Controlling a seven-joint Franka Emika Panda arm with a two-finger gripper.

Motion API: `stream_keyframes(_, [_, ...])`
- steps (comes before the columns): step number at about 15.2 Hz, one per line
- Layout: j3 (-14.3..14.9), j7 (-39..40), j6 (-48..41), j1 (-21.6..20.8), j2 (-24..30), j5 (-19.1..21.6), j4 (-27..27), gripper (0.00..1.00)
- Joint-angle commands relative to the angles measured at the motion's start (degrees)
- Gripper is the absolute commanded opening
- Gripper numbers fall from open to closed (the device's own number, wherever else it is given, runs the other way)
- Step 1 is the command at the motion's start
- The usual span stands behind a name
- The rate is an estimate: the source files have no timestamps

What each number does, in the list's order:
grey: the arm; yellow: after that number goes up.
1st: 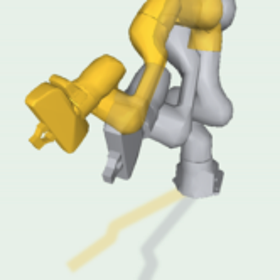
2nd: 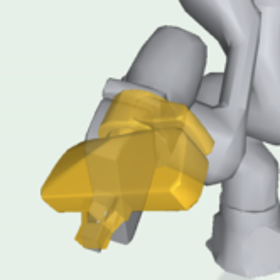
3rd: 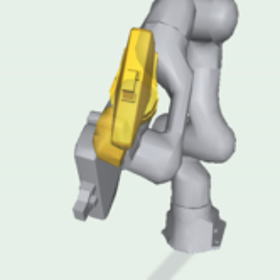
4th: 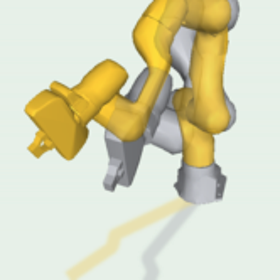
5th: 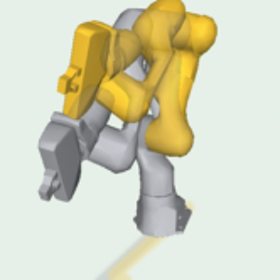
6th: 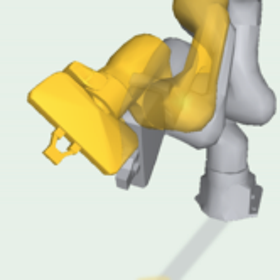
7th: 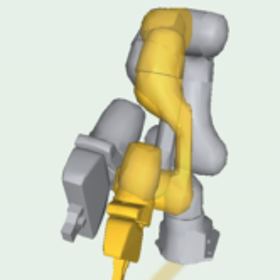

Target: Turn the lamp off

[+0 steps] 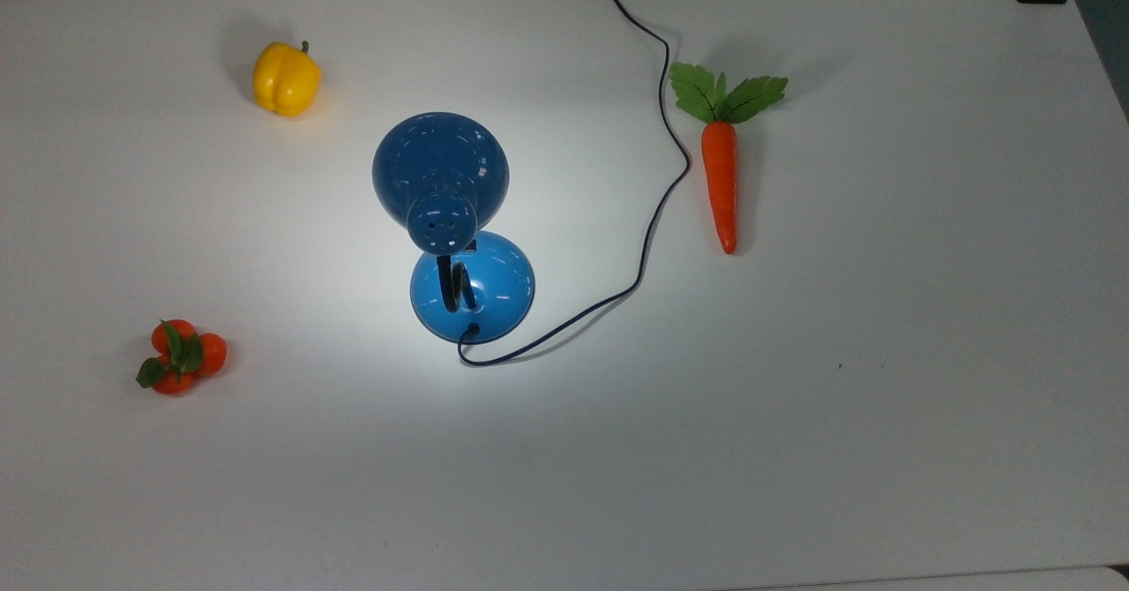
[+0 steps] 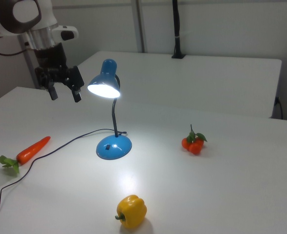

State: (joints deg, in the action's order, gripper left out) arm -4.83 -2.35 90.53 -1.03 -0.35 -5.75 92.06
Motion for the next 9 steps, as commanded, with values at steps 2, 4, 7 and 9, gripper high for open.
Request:
stream_keyframes(2, [0.35, 0.76, -0.44, 0.15, 0.35, 0.82, 0.14, 1.0])
stream_keyframes(4, [0.44, 0.76, -0.44, -0.02, 0.35, 0.74, 0.14, 1.0])
stream_keyframes(7, [0.35, 0.76, -0.62, -0.02, 0.35, 0.74, 0.14, 1.0])
stream_keyframes(9, [0.44, 0.76, -0.71, -0.11, 0.35, 0.74, 0.14, 1.0])
